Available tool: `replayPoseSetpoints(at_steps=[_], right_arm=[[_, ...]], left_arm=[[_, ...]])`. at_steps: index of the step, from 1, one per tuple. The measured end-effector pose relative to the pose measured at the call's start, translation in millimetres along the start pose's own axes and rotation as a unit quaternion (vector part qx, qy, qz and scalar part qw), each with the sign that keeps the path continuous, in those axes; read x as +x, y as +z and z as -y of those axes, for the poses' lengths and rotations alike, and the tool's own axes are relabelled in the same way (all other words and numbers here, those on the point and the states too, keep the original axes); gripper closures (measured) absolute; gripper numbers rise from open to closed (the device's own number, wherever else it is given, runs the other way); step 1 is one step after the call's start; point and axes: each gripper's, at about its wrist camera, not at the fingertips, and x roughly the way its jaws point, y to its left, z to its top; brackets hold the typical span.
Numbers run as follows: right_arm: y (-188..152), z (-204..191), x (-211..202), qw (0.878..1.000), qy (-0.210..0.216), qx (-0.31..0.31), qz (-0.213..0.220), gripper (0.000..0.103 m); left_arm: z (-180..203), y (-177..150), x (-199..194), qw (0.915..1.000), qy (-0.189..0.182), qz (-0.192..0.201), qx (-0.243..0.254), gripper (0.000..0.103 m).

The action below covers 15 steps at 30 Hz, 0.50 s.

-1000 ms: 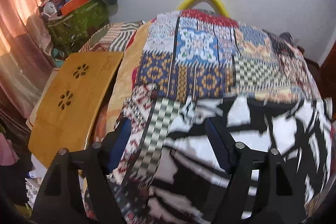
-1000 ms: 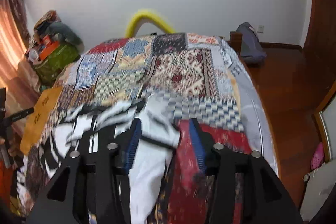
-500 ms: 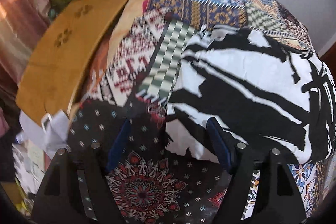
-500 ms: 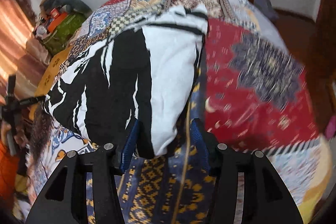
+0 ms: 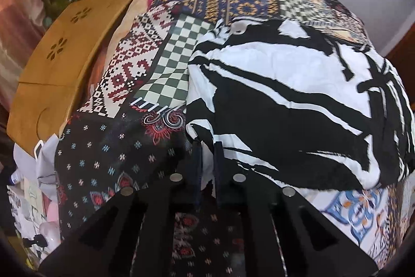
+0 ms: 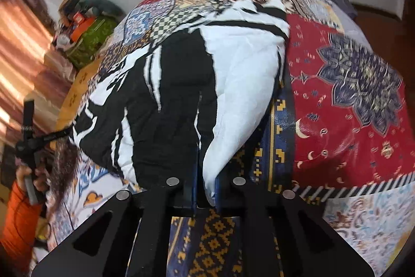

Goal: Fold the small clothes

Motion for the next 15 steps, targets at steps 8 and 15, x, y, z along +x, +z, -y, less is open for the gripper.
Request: replayPoseSetpoints(at_steps=[8, 15], right_arm=[[-8.7, 18.4, -25.0, 0.999, -0.043, -0.032, 0.006, 0.096], [-21.8, 39.4, -28.5, 0.997, -0.072, -0.016, 0.004, 0.093]], left_arm=[[13.0, -31.2, -35.3, 0.9991, -0.030, 0.015, 0.024, 0.097], [25.8, -64.7, -28.4, 0.9986, -0.025, -0.004, 0.046, 0.096]])
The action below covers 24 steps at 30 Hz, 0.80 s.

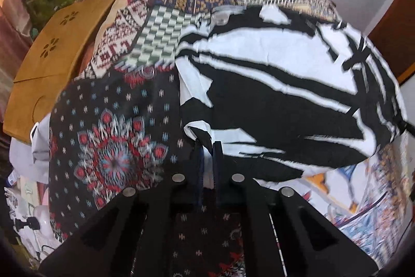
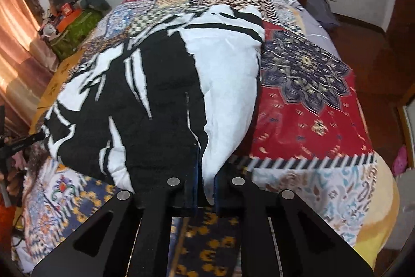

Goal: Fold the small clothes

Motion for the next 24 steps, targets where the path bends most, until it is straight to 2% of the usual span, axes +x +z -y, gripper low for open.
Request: replayPoseSetpoints(at_steps=[2, 4, 6, 9, 11, 15, 20, 22, 24], right_arm=[[-1.4, 1.7, -3.2, 1.000, -0.011, 0.001, 0.003, 0.089], [-1.6, 3.4, -10.1, 0.999, -0.032, -0.002, 0.010, 0.076], [-0.9, 5.0, -19.8, 0.998, -0.054, -0.007, 0.021, 0.067], [3.6, 4.0, -34.9, 0.996, -0.072, -0.020, 0.045, 0.065], [10.6, -0.5, -44.6, 0.995, -0.076, -0.030, 0.064, 0.065], [29.8, -15.3, -54.2, 0.993, -0.056, -0.048, 0.093, 0.063], [61.5, -54.9, -42.6, 0.989, -0.017, -0.095, 0.114, 0.059], [73.3, -70.6, -29.1, 0.988, -0.003, -0.108, 0.111, 0.059], [79.5, -83.6, -16.3, 0.988, 0.010, -0.116, 0.107, 0.059]], left_arm=[[0.0, -5.8, 2.3, 0.9999, 0.016, -0.001, 0.007, 0.092], [-2.6, -7.6, -0.6, 0.9996, 0.025, 0.002, 0.009, 0.087], [-6.9, -6.1, -6.4, 0.9991, 0.041, 0.009, 0.009, 0.087], [-15.3, 5.1, -19.0, 0.9969, 0.072, 0.029, 0.011, 0.087], [-18.5, 14.4, -26.8, 0.9965, 0.072, 0.041, 0.009, 0.085], [-14.2, 41.6, -43.3, 0.9951, 0.068, 0.071, 0.011, 0.068], [16.1, 81.5, -51.0, 0.9917, 0.053, 0.112, 0.036, 0.063], [30.9, 96.1, -48.4, 0.9913, 0.038, 0.118, 0.044, 0.053], [45.4, 107.5, -42.5, 0.9902, 0.032, 0.124, 0.056, 0.048]])
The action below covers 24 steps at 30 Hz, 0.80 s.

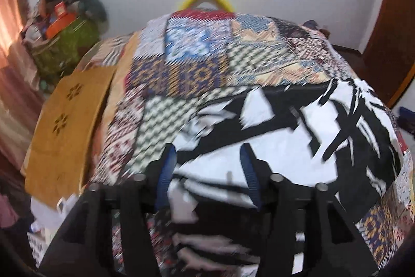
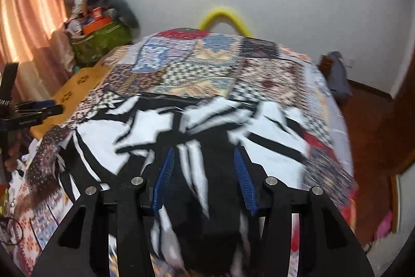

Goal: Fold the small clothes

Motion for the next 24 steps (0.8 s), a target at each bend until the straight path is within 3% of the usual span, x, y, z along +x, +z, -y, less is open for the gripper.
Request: replayPoseSetpoints(at_steps=[4, 10, 12, 15, 20, 24], right_arm=[[13.7, -19.7, 42.0, 0.999, 0.028, -0.009, -0.020, 0.058], [11.1, -46.4, 93.5, 0.995, 0.049, -0.034, -0.076, 0.055], [7.1, -47.6, 102.6, 0.994, 0.035, -0.051, -0.089, 0.056], [-4.0, -37.4, 101.5, 0.994, 0.019, -0.062, -0.083, 0.056], [-16.9, 10.3, 78.0, 0.997, 0.002, -0.011, -0.082, 0.055], [-32.9, 45.6, 57.2, 0.996, -0.027, 0.026, -0.084, 0.055]], left_arm=[[29.1, 14.2, 31.4, 0.9996, -0.011, -0.011, 0.023, 0.041], [45.6, 8.0, 92.3, 0.9965, -0.027, -0.074, 0.029, 0.040], [39.5, 0.0, 107.0, 0.9952, -0.024, -0.092, 0.020, 0.040], [21.3, -9.7, 111.6, 0.9955, -0.023, -0.092, 0.005, 0.029], [-21.1, -30.7, 102.7, 0.9950, -0.008, -0.099, -0.008, 0.024], [-60.2, -56.8, 90.7, 0.9930, 0.026, -0.110, -0.035, 0.024]])
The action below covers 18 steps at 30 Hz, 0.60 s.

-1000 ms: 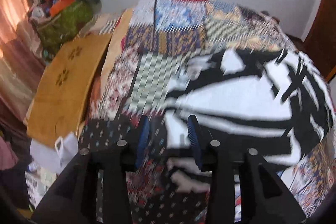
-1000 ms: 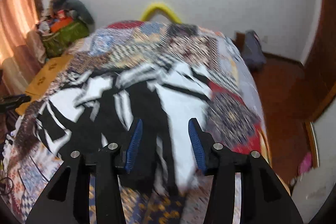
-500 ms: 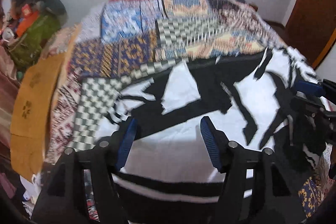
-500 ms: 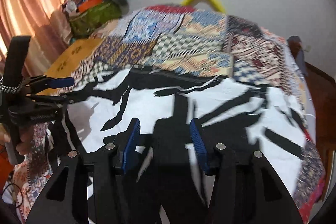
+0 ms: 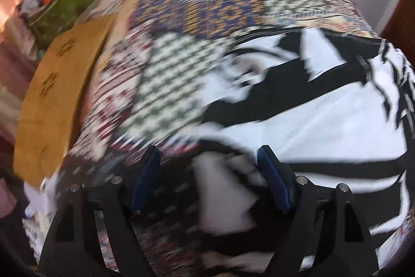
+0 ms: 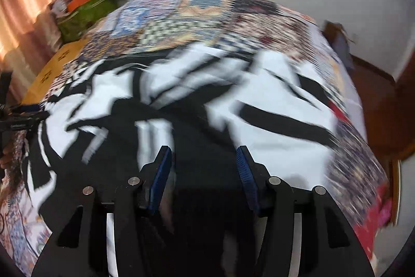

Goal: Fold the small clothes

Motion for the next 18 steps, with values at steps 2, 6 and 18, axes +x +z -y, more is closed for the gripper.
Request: replayPoseSetpoints(at_steps=[2, 6, 18], right_arm=[[-6.4, 13.6, -10.9, 1.000, -0.005, 0.024, -0.003, 0.055], [-6.7, 13.0, -31.4, 0.999, -0.003, 0.035, 0.001, 0.055], [13.3, -104.3, -36.2, 0.992, 0.105, -0.065, 0.030, 0.051]], left_arm=[[-15.1, -6.4, -3.5, 0.9998, -0.003, -0.005, -0.021, 0.025], [-22.1, -11.4, -25.3, 0.9995, 0.015, 0.007, -0.028, 0.025], [74.8, 3.7, -97.5, 0.9924, -0.062, 0.094, 0.052, 0.020]])
